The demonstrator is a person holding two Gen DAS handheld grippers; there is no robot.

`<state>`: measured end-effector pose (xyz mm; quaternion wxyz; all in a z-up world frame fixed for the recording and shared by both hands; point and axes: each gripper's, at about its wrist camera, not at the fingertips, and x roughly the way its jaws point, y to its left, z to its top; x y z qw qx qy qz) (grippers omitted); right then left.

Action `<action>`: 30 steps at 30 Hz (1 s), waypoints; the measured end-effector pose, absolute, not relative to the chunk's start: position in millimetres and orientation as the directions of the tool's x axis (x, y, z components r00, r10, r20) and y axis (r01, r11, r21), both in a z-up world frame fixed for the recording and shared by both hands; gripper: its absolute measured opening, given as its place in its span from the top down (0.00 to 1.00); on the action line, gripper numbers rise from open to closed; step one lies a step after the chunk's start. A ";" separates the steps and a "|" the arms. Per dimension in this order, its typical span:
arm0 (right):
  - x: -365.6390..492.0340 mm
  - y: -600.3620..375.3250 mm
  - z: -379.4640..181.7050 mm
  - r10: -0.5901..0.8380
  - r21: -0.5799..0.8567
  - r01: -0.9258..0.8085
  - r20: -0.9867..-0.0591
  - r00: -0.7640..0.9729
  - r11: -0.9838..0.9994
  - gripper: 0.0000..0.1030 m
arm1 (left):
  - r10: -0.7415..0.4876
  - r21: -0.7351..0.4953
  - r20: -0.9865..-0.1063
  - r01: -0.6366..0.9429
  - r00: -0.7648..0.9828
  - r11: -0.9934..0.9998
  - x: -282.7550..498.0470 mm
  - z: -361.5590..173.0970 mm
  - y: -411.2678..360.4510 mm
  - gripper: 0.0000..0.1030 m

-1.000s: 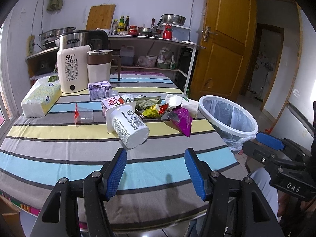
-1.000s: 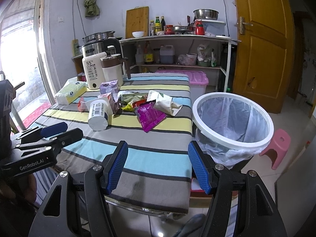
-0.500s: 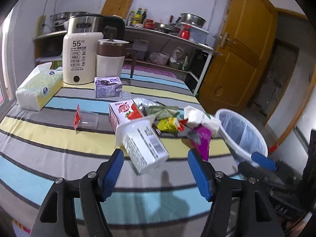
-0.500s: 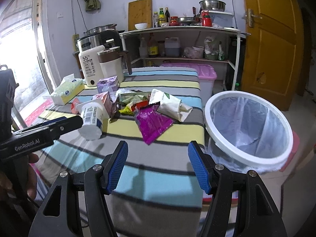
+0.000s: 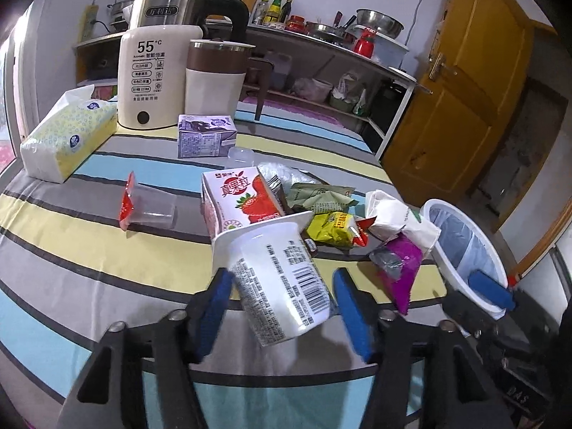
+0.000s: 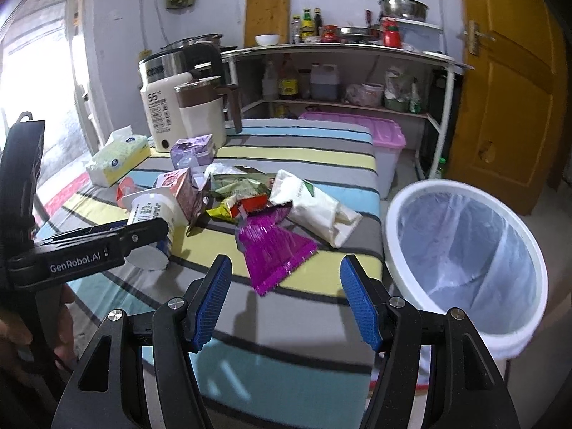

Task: Collect trash
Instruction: 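Grasp the white yogurt cup with the left tool while the right tool grasps the purple snack bag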

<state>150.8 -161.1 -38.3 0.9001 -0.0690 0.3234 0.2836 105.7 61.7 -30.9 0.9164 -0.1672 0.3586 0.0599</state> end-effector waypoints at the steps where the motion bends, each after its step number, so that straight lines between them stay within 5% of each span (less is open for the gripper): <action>1: 153.6 -158.0 -38.3 0.472 0.053 -0.568 -0.622 0.625 0.822 0.38 | -0.014 -0.264 -0.676 -0.225 0.737 0.938 104.2 -31.0 62.7 0.44; 20: 196.8 -110.6 -61.7 0.454 -0.071 -0.714 -0.727 0.515 0.696 0.38 | -0.038 -0.266 -0.667 -0.189 0.744 0.945 92.6 -31.4 72.2 0.44; 22: 198.2 -110.2 -64.1 0.441 -0.069 -0.711 -0.741 0.507 0.700 0.49 | -0.042 -0.267 -0.665 -0.185 0.746 0.946 91.6 -31.6 72.3 0.44; 30: 194.0 -120.7 -59.1 0.471 0.009 -0.690 -0.737 0.485 0.724 0.60 | -0.046 -0.268 -0.660 -0.178 0.750 0.947 84.1 -29.1 71.3 0.46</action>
